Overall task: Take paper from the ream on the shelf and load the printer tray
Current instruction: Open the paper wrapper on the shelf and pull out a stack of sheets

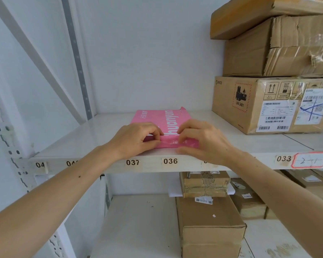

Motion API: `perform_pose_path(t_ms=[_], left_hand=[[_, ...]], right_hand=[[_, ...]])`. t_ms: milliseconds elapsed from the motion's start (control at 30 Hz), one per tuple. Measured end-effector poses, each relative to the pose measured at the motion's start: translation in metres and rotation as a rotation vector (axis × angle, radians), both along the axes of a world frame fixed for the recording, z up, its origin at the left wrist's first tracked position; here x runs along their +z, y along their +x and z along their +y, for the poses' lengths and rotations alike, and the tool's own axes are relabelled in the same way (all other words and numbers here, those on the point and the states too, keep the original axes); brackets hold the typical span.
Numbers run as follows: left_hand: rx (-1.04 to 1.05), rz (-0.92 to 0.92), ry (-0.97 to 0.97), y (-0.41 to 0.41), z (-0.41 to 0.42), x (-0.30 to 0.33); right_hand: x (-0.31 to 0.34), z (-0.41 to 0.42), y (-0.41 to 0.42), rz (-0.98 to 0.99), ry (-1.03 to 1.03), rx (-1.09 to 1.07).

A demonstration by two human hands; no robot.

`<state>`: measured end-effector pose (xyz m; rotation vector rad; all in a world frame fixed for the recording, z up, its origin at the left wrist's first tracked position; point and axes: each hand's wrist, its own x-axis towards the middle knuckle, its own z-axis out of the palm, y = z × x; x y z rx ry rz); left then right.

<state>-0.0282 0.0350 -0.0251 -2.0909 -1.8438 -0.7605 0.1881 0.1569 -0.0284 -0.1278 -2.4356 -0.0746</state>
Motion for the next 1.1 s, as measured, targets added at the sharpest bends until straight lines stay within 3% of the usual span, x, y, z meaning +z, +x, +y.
perform_pose_path(t_ms=[567,1100], left_hand=[[-0.053,0.124,0.072,-0.006,-0.009,-0.003],[-0.054,-0.138,-0.070,-0.009,-0.010,0.004]], right_hand=[[0.000,-0.007,-0.012,0.011,-0.002,-0.077],[0.005,-0.011,-0.013,0.028,-0.126,-0.153]])
